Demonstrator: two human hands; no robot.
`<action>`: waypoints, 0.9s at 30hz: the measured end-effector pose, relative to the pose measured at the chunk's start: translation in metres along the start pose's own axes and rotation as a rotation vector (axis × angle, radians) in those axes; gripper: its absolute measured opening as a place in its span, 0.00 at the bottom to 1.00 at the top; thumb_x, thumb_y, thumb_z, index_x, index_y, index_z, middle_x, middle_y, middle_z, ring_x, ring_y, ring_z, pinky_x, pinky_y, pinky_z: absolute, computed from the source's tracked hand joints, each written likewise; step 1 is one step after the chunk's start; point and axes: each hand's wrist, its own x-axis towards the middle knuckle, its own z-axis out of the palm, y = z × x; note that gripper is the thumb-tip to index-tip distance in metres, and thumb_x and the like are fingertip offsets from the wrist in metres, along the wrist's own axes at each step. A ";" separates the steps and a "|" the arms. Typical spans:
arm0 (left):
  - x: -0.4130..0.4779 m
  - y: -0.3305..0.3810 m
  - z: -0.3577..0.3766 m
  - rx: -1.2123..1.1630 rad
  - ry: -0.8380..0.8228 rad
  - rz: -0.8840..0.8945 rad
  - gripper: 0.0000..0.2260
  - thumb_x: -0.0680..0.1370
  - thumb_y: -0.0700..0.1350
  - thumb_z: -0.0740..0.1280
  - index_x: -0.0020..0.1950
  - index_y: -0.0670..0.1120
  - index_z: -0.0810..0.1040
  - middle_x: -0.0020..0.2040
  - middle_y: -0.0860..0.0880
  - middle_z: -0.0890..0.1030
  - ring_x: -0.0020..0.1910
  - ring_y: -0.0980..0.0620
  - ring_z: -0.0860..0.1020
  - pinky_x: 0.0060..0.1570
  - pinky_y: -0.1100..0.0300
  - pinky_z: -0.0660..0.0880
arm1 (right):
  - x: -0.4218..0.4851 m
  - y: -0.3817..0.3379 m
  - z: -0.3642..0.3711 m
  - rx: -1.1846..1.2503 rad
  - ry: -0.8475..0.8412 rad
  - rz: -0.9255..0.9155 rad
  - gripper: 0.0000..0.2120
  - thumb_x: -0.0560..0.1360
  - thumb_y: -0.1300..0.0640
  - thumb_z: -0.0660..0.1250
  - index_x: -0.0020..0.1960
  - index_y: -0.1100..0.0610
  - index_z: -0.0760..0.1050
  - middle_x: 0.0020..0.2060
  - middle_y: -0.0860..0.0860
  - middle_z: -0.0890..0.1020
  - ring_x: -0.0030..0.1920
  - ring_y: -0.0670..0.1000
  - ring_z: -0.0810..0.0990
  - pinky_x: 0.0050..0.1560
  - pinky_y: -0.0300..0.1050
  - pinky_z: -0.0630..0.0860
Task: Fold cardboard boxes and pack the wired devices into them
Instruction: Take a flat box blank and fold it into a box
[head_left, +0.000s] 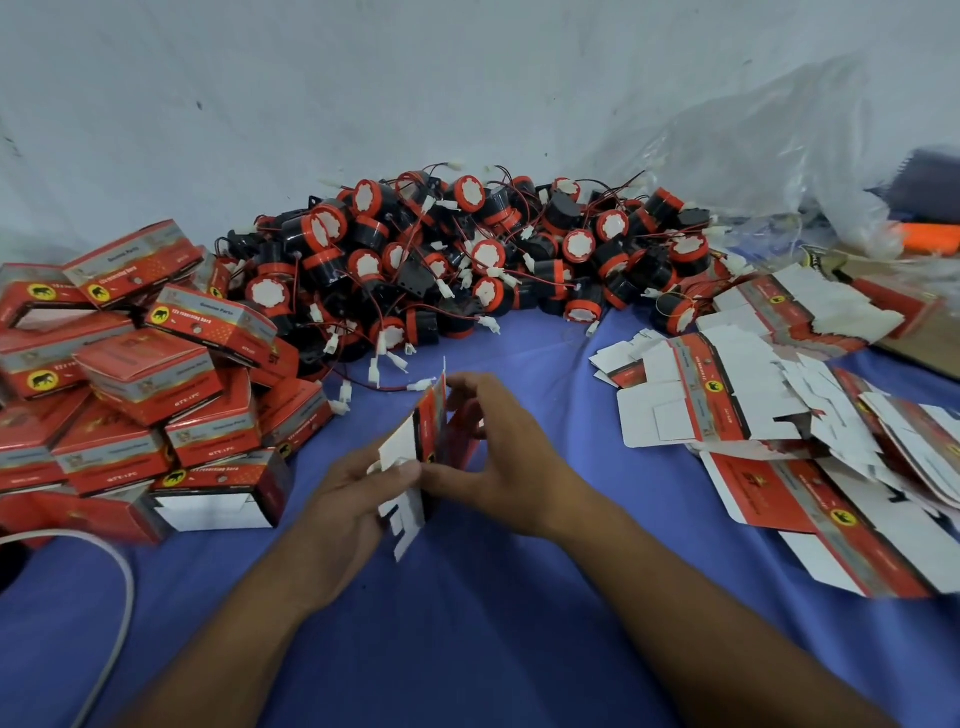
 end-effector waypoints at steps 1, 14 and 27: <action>-0.002 0.001 0.004 0.008 -0.039 0.019 0.16 0.73 0.40 0.68 0.59 0.35 0.81 0.56 0.39 0.83 0.58 0.41 0.81 0.55 0.56 0.79 | 0.000 -0.001 0.001 0.008 0.016 -0.008 0.40 0.64 0.33 0.72 0.69 0.50 0.66 0.59 0.47 0.75 0.57 0.47 0.76 0.61 0.47 0.76; -0.008 -0.001 0.000 0.101 -0.075 0.040 0.40 0.61 0.64 0.79 0.66 0.44 0.78 0.58 0.39 0.82 0.59 0.44 0.81 0.54 0.54 0.78 | -0.008 -0.022 0.006 0.016 0.165 -0.129 0.28 0.70 0.38 0.65 0.68 0.45 0.70 0.46 0.34 0.76 0.53 0.46 0.74 0.53 0.36 0.71; 0.006 0.006 0.001 0.122 -0.001 0.186 0.55 0.61 0.63 0.81 0.80 0.54 0.53 0.59 0.47 0.82 0.58 0.46 0.81 0.52 0.56 0.79 | 0.005 -0.015 -0.004 0.439 0.122 0.016 0.15 0.73 0.61 0.65 0.58 0.53 0.80 0.52 0.46 0.84 0.56 0.50 0.82 0.59 0.53 0.79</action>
